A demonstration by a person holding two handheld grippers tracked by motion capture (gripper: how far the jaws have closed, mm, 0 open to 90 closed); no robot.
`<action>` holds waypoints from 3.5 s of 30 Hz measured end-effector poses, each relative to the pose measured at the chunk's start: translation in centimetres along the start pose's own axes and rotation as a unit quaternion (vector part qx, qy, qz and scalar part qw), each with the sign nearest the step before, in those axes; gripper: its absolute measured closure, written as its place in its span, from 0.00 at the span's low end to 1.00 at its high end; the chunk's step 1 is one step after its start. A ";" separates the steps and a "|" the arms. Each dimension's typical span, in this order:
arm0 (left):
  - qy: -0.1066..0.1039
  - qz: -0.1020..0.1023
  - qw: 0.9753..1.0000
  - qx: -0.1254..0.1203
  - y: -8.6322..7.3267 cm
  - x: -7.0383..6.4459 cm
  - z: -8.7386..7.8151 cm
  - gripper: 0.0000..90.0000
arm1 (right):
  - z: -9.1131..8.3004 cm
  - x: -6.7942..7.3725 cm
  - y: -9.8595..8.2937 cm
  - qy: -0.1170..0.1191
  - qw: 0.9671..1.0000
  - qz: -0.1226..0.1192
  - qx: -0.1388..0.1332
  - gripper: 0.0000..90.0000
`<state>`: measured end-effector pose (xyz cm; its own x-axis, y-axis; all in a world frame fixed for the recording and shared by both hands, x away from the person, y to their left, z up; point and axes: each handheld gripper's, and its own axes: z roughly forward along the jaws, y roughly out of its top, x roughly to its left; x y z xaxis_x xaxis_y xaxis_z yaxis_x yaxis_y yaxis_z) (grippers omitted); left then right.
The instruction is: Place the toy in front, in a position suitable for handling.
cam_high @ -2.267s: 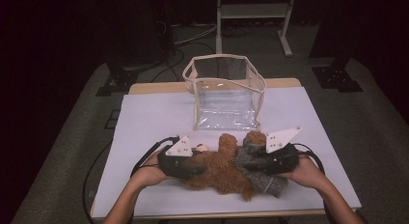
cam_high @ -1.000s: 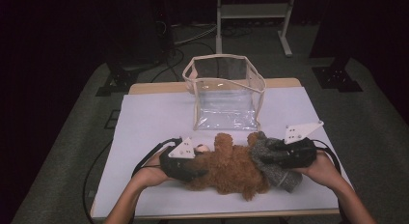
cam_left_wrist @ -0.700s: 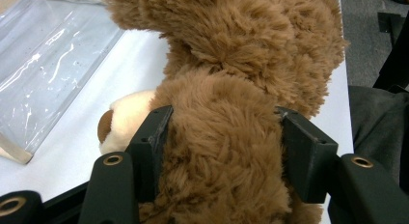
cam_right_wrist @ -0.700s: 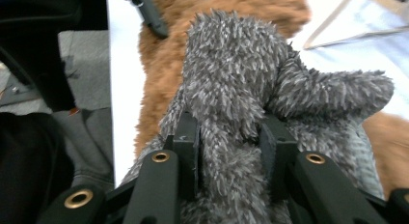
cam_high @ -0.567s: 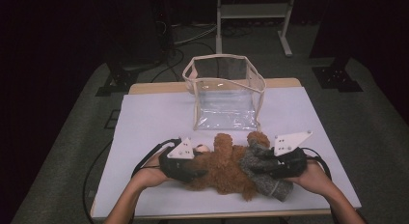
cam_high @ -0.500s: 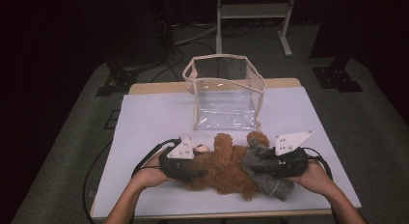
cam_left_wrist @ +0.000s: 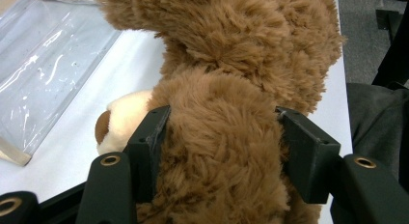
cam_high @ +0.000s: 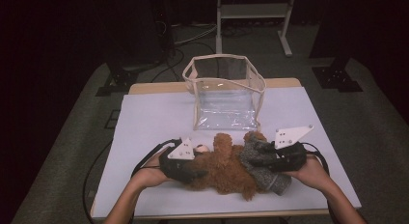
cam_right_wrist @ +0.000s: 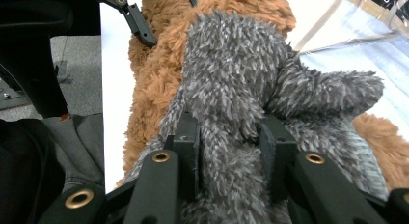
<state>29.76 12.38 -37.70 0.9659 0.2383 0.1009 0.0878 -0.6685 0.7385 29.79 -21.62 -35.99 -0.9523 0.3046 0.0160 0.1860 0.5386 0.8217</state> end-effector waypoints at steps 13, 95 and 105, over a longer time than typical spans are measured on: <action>0.000 0.007 1.000 0.004 0.0 -0.2 -0.1 0.44 | -0.4 -5.0 0.2 -0.038 0.998 0.044 -0.008 0.72; 0.007 -0.017 1.000 -0.021 0.3 -0.3 0.3 0.45 | 1.5 -0.7 1.2 -0.014 1.000 0.005 0.003 0.74; -0.010 0.015 0.999 -0.033 1.9 -1.9 2.3 0.45 | 3.3 0.6 6.2 -0.005 0.998 -0.052 0.029 0.74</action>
<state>28.68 9.07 -38.00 0.9729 0.2034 0.1104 0.0430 -0.6277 0.7772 31.24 -15.47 -32.75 -0.9650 0.2518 -0.0736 0.1000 0.6123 0.7842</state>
